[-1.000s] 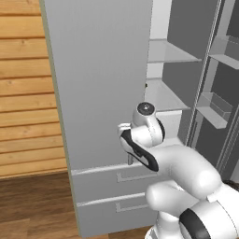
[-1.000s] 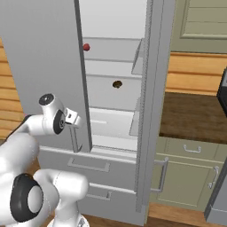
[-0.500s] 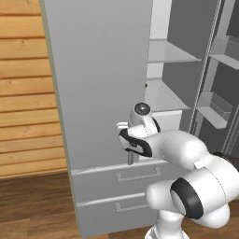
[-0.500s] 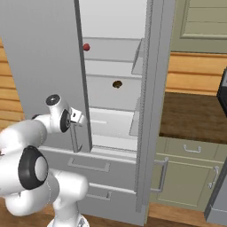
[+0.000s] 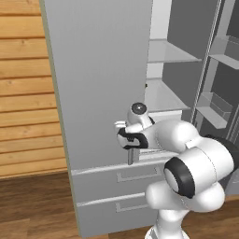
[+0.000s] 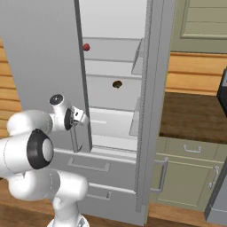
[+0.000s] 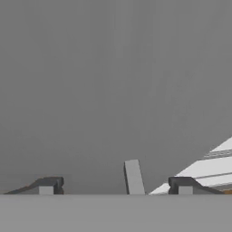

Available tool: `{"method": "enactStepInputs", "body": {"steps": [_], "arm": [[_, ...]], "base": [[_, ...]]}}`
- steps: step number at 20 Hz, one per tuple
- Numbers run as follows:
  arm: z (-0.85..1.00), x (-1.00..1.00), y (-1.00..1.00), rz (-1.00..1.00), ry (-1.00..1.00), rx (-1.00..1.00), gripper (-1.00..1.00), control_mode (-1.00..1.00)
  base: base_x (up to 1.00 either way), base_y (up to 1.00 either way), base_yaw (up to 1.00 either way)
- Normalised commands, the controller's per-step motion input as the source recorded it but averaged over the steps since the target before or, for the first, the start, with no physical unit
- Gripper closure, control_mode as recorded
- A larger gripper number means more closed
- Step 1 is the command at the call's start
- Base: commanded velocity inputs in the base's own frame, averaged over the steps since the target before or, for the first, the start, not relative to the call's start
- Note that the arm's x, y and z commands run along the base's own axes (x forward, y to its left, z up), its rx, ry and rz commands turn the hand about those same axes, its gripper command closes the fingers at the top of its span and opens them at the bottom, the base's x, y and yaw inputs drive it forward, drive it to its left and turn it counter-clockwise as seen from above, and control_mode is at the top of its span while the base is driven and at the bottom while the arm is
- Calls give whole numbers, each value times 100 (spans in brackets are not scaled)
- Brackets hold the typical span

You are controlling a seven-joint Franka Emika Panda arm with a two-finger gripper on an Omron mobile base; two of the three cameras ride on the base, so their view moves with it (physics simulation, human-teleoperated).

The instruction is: Take the strawberry from the fridge and place it on top of the pancake, located on the dining counter.

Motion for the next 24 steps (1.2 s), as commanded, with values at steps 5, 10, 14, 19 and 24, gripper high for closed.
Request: {"method": "enactStepInputs", "body": {"steps": [5,10,14,19,24], "arm": [[-12,-7,5,-1,-1,0,100,-100],[-9,-47,14,-12,0,0,100,-100],[-22,-51,31,-16,1,0,100,-100],[-31,-46,43,-15,6,-2,100,-100],[-39,-55,40,-15,3,0,100,-100]], "base": [[0,0,0],[0,0,0],[0,0,0],[0,0,0],[0,0,0]]}}
